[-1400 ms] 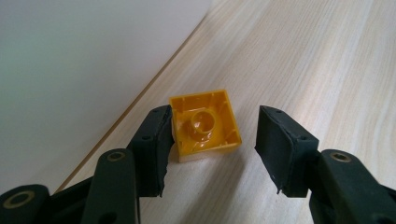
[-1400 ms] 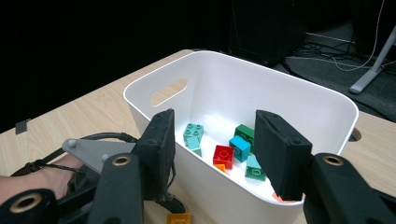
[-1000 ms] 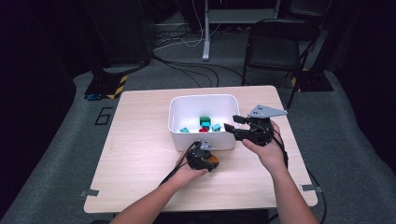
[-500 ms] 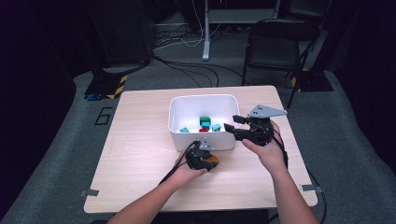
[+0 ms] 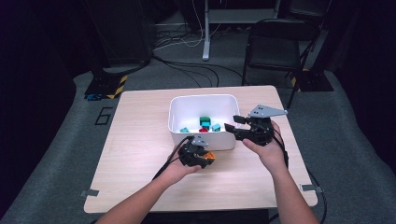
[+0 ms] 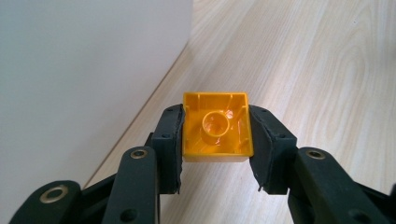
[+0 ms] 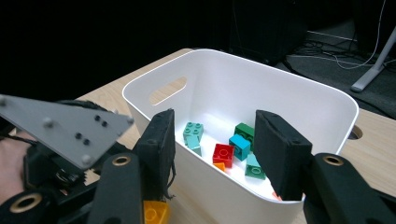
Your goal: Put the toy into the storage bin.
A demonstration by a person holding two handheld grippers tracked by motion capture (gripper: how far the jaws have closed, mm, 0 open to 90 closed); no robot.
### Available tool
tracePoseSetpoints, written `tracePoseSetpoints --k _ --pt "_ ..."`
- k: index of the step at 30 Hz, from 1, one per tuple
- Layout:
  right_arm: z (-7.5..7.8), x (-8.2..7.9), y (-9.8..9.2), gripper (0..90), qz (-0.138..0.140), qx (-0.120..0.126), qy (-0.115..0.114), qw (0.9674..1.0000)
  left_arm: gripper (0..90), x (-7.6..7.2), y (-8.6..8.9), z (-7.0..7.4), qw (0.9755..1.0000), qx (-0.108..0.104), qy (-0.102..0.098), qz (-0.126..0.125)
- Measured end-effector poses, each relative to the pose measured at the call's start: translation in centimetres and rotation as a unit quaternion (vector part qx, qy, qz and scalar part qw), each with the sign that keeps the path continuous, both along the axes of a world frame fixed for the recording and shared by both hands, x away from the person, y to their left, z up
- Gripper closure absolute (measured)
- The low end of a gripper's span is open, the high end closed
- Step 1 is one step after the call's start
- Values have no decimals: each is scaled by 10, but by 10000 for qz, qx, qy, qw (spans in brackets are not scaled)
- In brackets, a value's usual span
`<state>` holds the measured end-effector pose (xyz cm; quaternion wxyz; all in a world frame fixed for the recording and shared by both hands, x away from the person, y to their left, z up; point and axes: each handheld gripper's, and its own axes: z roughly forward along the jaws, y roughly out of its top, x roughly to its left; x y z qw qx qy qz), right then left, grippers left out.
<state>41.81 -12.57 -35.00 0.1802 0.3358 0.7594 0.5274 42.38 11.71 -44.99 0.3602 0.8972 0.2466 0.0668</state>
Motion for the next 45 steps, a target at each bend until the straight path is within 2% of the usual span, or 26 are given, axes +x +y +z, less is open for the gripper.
tracePoseSetpoints --k 12,22,27,36,45 --pt "2 -1 -5 482 -47 67 -37 10000 583 4 12 46 9999 -119 -23 -46" --pt "2 -1 -4 482 -54 55 -40 10000 583 13 14 82 9997 -162 -179 -89" --pt "4 -1 -4 482 -51 64 -66 9999 583 23 12 97 9995 -140 -255 -90" --pt "3 -1 -3 482 -33 52 -67 10000 583 46 15 112 9993 -224 -288 82" --pt "5 -2 -7 482 -84 106 -113 9998 583 74 23 113 9981 -370 -262 412"
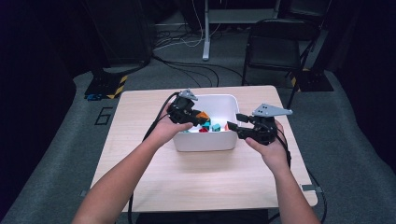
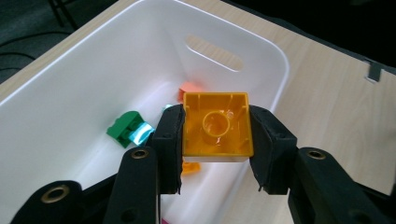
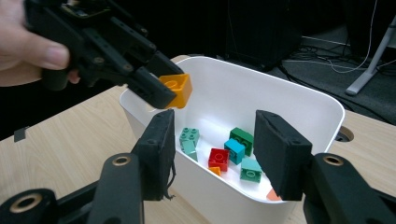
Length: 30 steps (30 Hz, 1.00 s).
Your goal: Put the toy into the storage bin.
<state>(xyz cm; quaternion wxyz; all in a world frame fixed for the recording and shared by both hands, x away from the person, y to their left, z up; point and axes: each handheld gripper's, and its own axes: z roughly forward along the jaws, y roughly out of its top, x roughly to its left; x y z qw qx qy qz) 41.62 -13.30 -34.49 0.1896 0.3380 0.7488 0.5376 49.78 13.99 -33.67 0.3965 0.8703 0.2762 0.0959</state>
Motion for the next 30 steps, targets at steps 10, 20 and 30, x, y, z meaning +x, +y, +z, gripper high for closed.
tracePoseSetpoints --k 10,20,30 --pt "-1 -1 3 482 16 -43 23 10000 583 29 0 -10 9997 119 72 223" --pt "1 -2 -2 482 -47 -15 -15 10000 583 52 -11 -17 9994 245 90 228" --pt "1 -3 -3 482 -61 -13 -10 10000 578 66 -20 -30 9978 497 276 341"
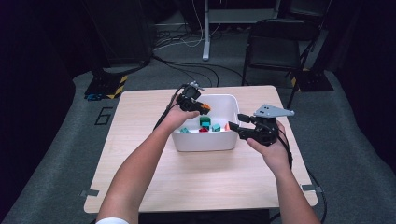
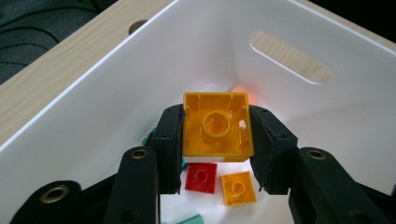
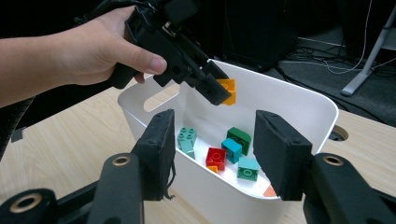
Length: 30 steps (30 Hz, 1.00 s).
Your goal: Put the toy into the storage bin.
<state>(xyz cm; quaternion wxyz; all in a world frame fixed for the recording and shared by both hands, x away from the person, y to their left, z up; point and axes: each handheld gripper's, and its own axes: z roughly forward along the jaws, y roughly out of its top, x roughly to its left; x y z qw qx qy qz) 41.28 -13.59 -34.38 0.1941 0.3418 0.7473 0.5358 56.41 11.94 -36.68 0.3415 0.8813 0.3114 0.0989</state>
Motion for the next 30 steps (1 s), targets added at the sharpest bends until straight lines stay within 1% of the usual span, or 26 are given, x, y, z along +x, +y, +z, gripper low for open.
tracePoseSetpoints --k 3,6,10,15,17,19,21,24,27,30 --pt "0 0 0 482 -4 3 4 10000 568 1 -1 -3 10000 74 20 43" --pt "0 0 0 481 -9 1 19 10000 536 0 0 -2 9999 50 57 70" --pt "0 0 0 482 -1 -7 7 10000 531 -3 1 1 10000 76 28 39" --pt "-1 1 1 482 11 -30 17 10000 516 -8 7 6 9999 -30 -63 83" --pt "-1 1 2 481 11 -50 31 10000 505 -10 11 8 9998 -88 -97 127" --pt "-2 1 2 481 6 -59 31 10000 498 -12 15 9 9998 -87 -118 123" --pt "-2 1 2 481 4 -39 42 10000 495 -15 20 10 9996 -176 -124 157" --pt "-3 2 3 481 11 -49 52 10000 491 -18 27 12 9996 -187 -145 173" --pt "-3 2 3 480 21 -62 68 10000 486 -22 38 15 9992 -231 -192 245" --pt "-4 2 4 480 16 -64 92 9999 482 -25 49 18 9985 -317 -248 375"
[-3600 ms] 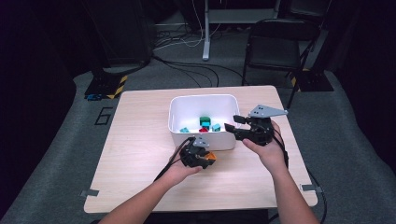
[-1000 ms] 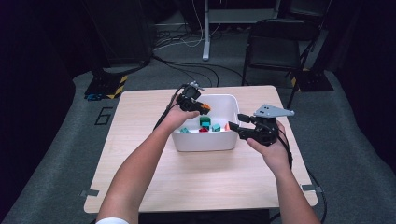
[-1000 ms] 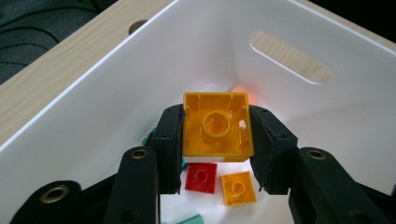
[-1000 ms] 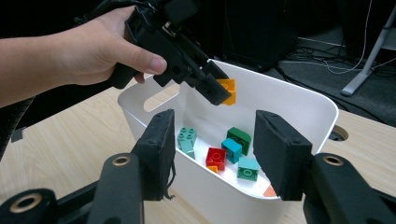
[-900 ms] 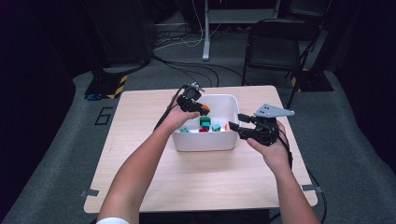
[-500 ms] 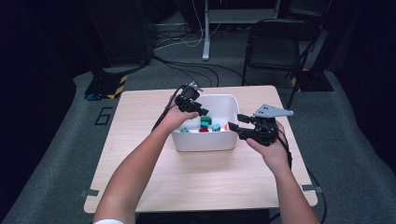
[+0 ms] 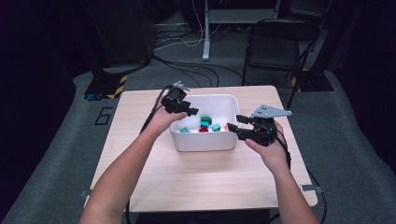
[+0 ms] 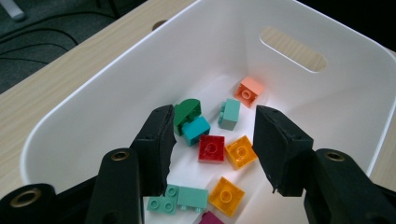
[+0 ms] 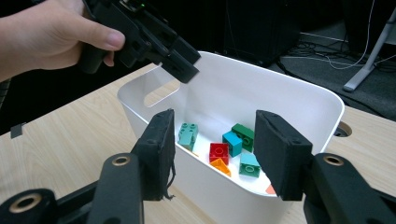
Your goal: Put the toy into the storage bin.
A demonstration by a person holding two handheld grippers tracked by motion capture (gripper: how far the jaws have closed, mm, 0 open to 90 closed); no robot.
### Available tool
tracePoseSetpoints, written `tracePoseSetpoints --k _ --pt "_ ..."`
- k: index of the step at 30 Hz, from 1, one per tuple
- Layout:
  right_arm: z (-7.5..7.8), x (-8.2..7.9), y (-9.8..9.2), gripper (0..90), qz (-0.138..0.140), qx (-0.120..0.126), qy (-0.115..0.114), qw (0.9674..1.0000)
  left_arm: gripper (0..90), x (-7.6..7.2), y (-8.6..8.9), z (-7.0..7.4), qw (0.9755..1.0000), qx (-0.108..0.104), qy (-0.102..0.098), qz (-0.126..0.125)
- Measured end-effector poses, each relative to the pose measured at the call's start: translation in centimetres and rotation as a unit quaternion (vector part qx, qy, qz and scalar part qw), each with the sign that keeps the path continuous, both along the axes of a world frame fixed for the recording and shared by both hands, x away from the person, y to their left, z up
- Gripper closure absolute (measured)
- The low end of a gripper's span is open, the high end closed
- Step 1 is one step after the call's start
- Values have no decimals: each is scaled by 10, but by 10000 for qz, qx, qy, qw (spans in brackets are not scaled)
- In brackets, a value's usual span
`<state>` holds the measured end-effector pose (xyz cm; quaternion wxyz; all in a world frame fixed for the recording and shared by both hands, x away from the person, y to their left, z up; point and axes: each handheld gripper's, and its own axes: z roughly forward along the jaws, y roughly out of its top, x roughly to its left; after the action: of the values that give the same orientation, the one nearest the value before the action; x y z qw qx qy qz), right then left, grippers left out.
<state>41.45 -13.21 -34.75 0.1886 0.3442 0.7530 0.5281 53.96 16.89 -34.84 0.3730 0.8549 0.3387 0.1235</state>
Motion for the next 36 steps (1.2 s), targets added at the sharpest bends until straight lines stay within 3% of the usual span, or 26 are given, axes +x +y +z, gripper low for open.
tracePoseSetpoints --k 9,20,26,32,36 --pt "-2 0 3 464 2 -48 41 10000 469 -13 26 4 9998 -74 -87 165" --pt "-2 0 6 444 34 -115 61 9999 454 -39 45 9 9991 -252 -251 228" --pt "-1 -1 5 442 39 -119 67 9999 448 -53 55 6 9986 -229 -342 320" --pt "0 -2 4 442 22 -124 49 9999 445 -65 66 3 9975 -409 -393 432" --pt "0 -1 1 442 -14 -115 55 9999 442 -71 77 2 9971 -415 -400 506"
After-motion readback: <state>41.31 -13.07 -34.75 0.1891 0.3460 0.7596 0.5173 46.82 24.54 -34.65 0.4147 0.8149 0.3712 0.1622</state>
